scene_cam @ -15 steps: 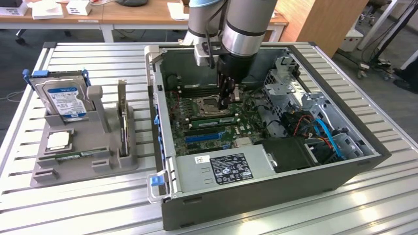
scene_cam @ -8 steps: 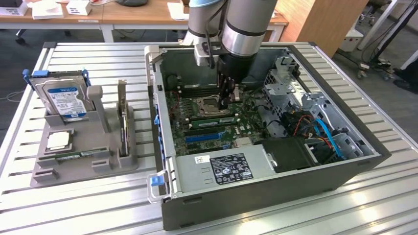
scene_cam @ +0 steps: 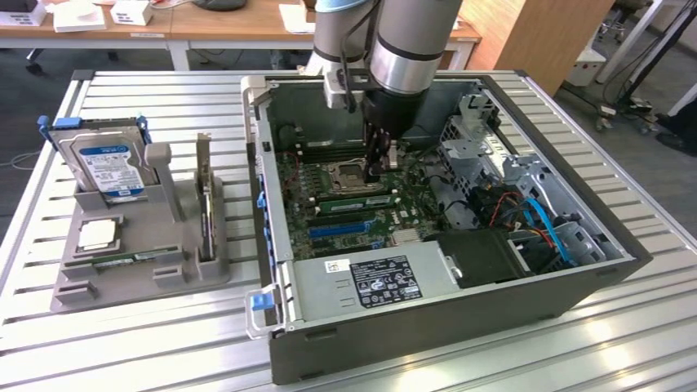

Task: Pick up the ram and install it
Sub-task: 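Press down the ram until it locks into place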

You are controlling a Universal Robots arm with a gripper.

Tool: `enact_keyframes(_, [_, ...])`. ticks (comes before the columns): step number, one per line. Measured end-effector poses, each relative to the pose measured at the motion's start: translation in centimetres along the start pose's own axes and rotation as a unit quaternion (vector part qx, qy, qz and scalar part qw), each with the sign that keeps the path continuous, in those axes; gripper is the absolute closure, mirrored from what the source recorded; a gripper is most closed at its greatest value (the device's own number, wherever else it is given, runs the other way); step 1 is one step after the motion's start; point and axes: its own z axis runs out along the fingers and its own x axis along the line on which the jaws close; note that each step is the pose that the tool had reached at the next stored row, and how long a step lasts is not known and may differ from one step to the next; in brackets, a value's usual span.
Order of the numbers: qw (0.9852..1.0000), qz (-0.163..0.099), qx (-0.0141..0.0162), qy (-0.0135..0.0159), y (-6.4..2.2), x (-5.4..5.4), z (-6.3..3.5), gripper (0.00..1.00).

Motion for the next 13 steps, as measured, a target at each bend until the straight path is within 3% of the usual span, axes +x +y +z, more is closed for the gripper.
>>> enact_keyframes(6, [0.9985, 0.055, 0.0015, -0.0009, 0.0, 0.0, 0.08, 0.9])
enact_keyframes(9, [0.9967, 0.082, 0.0022, -0.0013, 0.0, 0.0, 0.11, 0.9])
enact_keyframes(13, [0.9931, 0.117, 0.0031, -0.002, 0.0, 0.0, 0.14, 0.9])
